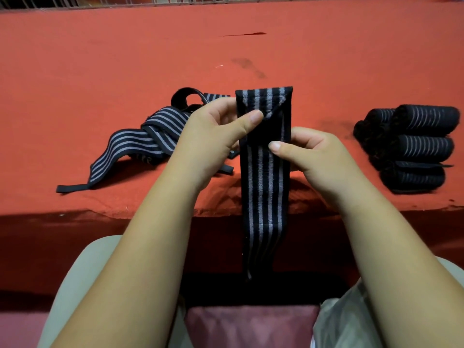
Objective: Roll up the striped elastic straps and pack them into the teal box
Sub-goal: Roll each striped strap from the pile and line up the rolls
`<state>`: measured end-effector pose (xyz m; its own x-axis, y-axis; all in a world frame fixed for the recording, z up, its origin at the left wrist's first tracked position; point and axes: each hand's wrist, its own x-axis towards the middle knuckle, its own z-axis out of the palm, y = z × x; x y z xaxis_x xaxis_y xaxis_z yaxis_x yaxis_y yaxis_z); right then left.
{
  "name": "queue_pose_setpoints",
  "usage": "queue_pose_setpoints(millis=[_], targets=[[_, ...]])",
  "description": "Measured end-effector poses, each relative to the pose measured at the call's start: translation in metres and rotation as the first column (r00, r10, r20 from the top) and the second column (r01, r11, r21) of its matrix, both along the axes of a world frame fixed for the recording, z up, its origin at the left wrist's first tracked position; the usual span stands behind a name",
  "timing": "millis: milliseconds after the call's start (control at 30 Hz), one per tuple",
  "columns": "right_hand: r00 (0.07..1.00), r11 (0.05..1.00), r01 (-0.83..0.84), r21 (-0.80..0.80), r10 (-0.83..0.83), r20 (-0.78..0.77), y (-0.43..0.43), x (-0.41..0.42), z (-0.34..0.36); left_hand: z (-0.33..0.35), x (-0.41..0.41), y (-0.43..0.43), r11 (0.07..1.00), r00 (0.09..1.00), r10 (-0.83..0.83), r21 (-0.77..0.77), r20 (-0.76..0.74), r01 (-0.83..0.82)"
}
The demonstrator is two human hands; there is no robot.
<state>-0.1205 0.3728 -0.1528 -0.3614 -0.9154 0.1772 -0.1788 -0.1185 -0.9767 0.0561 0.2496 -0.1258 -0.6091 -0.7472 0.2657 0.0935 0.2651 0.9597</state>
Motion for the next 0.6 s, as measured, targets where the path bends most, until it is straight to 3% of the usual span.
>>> queue_pose_setpoints(millis=[133,267,400,600], targets=[[0.999,0.999,0.038,-0.038,-0.039,-0.004,-0.006,-0.003,-0.001,-0.009,0.003,-0.001,0.999,0.99,-0.031,0.036,0.134,0.026],[0.997,0.996,0.079,-0.051,-0.079,-0.01,-0.012,-0.003,-0.002,-0.012,-0.002,0.002,0.996,0.997,0.012,0.084,0.077,-0.019],[0.996,0.996,0.086,0.037,-0.086,-0.01,-0.018,-0.006,-0.009,-0.013,-0.01,0.002,0.987,0.997,0.076,0.144,0.015,-0.077],[0.998,0.994,0.069,0.09,-0.069,0.001,-0.02,-0.009,-0.017,-0.024,-0.01,-0.011,0.979,0.986,0.165,0.114,0.033,-0.168]])
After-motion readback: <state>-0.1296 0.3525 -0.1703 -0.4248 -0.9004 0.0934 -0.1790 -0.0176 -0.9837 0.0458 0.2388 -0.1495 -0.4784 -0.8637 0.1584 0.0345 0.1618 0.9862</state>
